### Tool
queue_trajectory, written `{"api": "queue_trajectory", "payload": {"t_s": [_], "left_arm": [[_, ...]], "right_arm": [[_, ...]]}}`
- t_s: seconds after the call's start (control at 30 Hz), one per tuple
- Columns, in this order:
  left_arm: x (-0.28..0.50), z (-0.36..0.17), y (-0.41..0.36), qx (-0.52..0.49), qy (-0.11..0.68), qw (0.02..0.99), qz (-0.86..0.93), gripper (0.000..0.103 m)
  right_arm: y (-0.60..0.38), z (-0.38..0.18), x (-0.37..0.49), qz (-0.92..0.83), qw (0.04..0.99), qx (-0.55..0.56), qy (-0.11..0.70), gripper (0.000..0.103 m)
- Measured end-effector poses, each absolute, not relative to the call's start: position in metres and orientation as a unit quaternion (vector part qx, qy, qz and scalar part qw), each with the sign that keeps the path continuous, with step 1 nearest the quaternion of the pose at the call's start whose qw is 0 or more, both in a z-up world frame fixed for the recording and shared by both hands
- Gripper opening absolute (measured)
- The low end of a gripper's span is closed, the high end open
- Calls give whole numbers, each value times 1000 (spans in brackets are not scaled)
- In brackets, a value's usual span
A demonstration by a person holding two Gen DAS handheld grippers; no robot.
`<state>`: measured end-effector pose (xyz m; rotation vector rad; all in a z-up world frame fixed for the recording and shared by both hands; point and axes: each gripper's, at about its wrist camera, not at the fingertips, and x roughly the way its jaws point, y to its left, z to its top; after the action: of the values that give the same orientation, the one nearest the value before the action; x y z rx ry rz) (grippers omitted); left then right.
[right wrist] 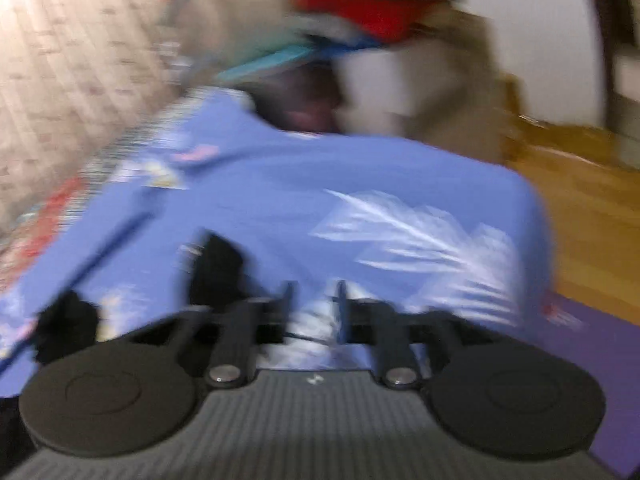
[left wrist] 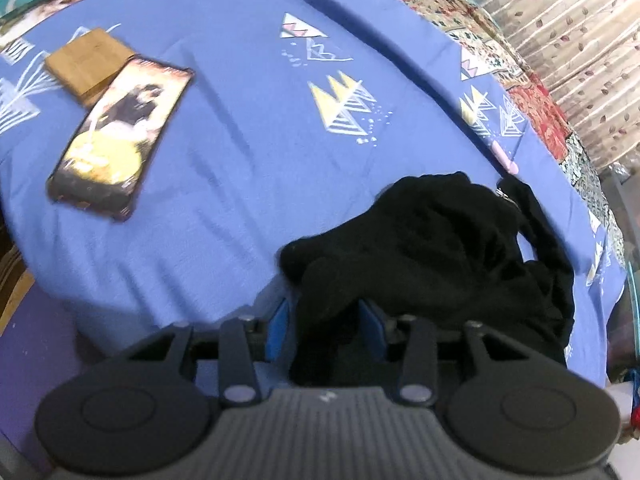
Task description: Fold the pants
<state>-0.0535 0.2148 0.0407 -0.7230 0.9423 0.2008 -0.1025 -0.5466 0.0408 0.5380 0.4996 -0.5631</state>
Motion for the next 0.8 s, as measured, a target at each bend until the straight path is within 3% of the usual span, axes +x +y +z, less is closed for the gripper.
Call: {"api": "queue_trajectory", "payload": {"t_s": [0.17,0.37,0.53,0.63,0.7,0.77,0.8], "left_arm": [[-12,63,219,-301,423,850,89,41],[59,91,216,-231,389,889,66,55],[127,67,192,-219,413,884,10,67],[153,49,178,-226,433,872,-30,79],[168,40,166,-224,443,866,-54,93],[176,32,156,-222,448,864,-61,95],[179,30,149,-217,452,863,-68,91]], "right_arm": [[-570,52,-113,-344,877,278,189,54],[-510,107,16,-134,951,187,206,56],[-374,112,175,90,952,22,292,85],[-270,86,250,170,924,-90,330,85],[-215,63,290,198,905,-145,348,85],[-178,32,326,173,890,-204,369,84],[-172,16,342,156,882,-228,383,76]]}}
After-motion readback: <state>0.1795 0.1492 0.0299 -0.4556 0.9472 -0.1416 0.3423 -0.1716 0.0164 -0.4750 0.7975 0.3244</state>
